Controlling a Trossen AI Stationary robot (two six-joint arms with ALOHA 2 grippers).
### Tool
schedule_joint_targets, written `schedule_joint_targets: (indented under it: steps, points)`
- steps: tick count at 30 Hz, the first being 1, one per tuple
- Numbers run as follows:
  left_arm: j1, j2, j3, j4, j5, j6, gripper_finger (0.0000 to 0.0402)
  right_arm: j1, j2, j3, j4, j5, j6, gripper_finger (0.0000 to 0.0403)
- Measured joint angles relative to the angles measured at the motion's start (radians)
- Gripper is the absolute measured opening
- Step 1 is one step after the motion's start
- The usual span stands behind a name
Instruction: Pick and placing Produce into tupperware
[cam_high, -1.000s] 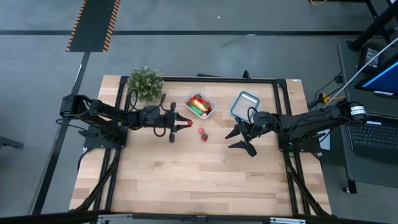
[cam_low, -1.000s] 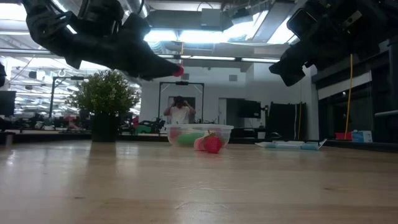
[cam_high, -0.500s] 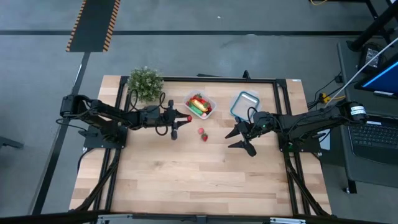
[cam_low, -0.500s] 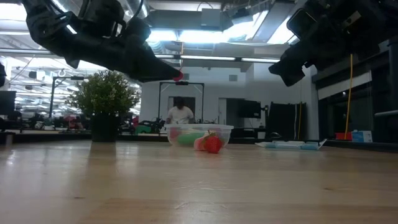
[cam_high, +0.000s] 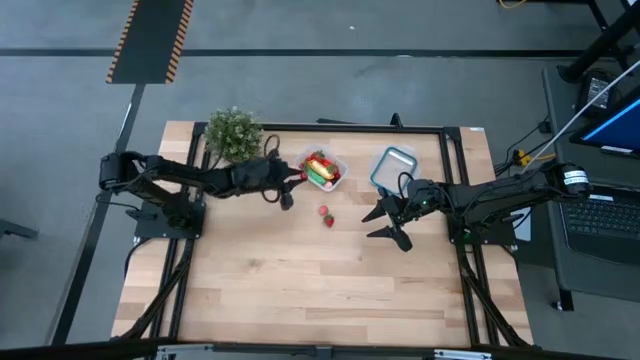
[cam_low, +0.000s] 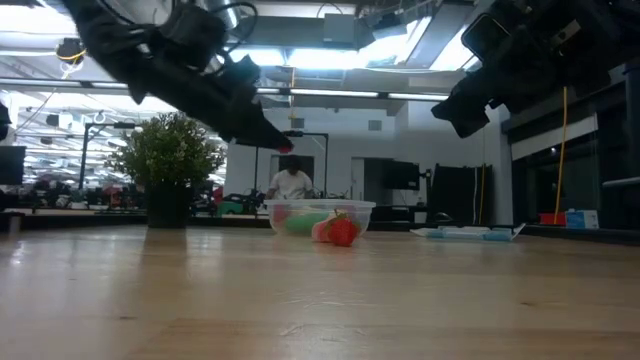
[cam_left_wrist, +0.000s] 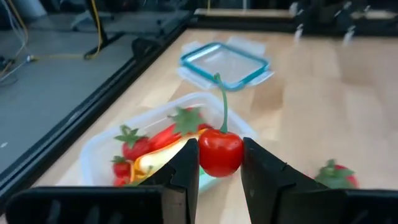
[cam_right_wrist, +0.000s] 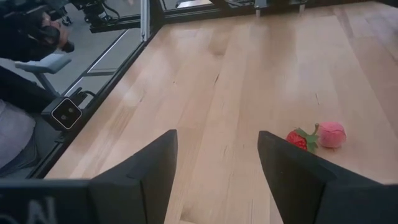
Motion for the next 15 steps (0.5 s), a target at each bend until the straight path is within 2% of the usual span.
schedule_joint_targets:
  steps: [6, 15]
  points:
    - [0.075, 0.043, 0.133, -0.161, 0.042, 0.006, 0.0084, 0.0, 0.0, 0.0, 0.0, 0.0, -0.001, 0.0225]
    - [0.164, 0.25, 0.415, -0.491, 0.048, 0.023, 0.0084, 0.0, 0.0, 0.0, -0.004, 0.0, -0.001, 0.0225]
